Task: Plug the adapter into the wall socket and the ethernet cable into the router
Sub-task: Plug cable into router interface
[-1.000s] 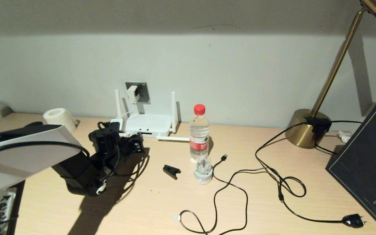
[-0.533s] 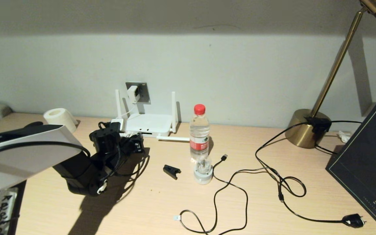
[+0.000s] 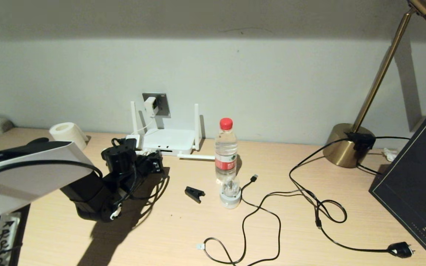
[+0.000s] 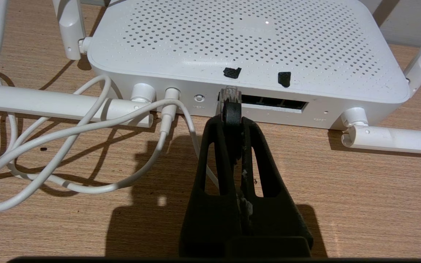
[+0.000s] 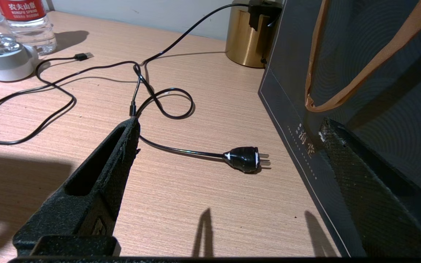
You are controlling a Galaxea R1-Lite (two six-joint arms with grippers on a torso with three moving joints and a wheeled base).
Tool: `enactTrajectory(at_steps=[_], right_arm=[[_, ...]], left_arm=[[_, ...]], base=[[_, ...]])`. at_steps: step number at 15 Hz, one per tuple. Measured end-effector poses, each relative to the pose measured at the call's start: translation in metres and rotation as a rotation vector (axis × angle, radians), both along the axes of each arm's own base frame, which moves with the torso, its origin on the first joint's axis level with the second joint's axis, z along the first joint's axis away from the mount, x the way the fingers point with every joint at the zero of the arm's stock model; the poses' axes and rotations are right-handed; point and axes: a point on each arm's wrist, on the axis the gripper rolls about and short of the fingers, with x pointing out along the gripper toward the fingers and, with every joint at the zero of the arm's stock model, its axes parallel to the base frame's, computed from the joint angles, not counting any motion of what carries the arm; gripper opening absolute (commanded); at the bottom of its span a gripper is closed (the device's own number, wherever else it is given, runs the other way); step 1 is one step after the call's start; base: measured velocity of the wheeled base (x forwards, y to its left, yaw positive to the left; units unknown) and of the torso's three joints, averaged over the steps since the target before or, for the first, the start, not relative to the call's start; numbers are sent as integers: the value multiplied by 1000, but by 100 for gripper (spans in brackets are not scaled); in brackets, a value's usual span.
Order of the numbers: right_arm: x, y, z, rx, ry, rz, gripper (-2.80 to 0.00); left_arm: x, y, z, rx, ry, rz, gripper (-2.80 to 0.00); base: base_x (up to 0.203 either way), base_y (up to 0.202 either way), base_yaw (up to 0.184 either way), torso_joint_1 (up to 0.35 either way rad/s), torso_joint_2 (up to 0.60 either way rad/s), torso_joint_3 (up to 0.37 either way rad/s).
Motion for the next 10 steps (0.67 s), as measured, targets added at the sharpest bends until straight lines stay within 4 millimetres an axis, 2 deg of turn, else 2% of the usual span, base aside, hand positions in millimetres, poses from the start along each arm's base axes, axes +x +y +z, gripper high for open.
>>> enactTrajectory(at_steps=[10], right_arm=[[0,0,0,1,0,0,0]], left_arm=[[-1,0,0,0,1,1,-280]], base=[[0,0,0,0,0,0]])
